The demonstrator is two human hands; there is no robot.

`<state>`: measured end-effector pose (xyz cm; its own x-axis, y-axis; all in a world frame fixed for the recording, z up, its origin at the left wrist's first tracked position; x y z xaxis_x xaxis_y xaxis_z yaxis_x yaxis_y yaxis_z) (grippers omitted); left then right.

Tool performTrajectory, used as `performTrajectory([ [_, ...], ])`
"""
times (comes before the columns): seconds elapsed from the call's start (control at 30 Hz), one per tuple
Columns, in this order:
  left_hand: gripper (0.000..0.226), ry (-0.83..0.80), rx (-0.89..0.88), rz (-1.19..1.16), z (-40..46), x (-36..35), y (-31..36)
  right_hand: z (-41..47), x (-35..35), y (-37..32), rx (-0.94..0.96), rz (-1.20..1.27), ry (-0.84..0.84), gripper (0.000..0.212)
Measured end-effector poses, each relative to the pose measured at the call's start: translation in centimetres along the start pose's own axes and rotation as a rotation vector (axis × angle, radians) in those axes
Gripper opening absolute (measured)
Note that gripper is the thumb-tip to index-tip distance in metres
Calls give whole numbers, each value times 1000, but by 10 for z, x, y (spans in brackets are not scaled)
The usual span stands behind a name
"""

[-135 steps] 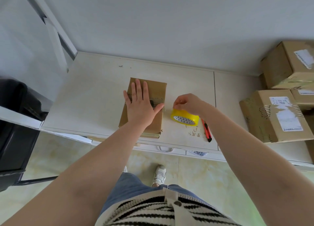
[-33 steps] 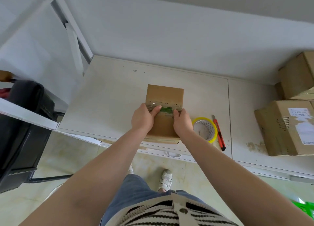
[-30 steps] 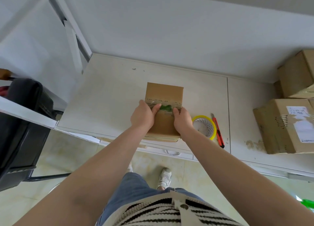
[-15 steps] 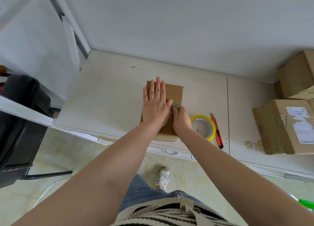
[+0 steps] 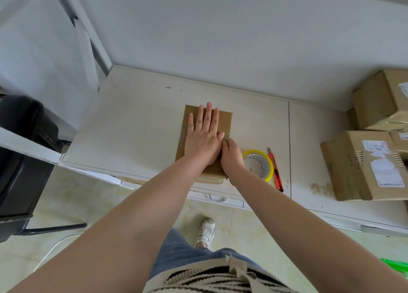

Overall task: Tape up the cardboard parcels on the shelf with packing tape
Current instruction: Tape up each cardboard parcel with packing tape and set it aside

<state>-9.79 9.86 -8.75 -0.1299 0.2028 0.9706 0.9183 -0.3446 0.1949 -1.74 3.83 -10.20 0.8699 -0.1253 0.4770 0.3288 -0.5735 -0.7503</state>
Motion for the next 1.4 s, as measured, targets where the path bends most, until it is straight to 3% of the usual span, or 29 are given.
performTrajectory([
  [0.13,75,13,-59,-190,-2,14,-6,-2,-1,8,-32,53,-22,33],
  [0.23,77,166,226,-420,-19,27,-49,-3,2,16,-84,119,-18,33],
  [0.3,80,38,520,-720,-35,12,-77,-2,3,22,-127,188,-21,31],
  [0.37,86,-195,712,-1076,-44,-9,-82,-5,3,25,-163,241,-39,33],
  [0.47,91,-357,718,-1418,-48,-5,-74,-9,7,29,-203,333,-39,27],
  [0.53,91,-295,608,-1373,-41,12,-73,-10,11,31,-210,381,-40,24],
  [0.67,117,-129,563,-1031,-28,36,-76,-6,10,14,-94,287,-65,28],
  [0.77,94,38,580,-740,-29,45,-73,-7,-4,3,-150,333,-124,68],
  [0.83,89,24,580,-646,-30,42,-69,-11,-10,-8,-121,372,-188,62],
  [0.93,102,-49,565,-808,-30,28,-66,-14,-9,-16,-41,397,-230,34],
  [1.4,101,40,463,-867,-25,26,-69,-13,-9,-18,12,340,-133,34],
])
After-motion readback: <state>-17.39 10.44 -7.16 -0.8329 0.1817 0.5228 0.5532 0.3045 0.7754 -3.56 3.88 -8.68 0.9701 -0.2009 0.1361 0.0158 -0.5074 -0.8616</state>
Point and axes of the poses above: each hand's wrist, its own z-axis towards the middle knuckle, its own x-axis out of the back of the hand, y = z × x, the point moved 7 cm from there along z, towards the middle knuckle, and after that the axes turned 4 degrees about -z, right-handed, at the moved point
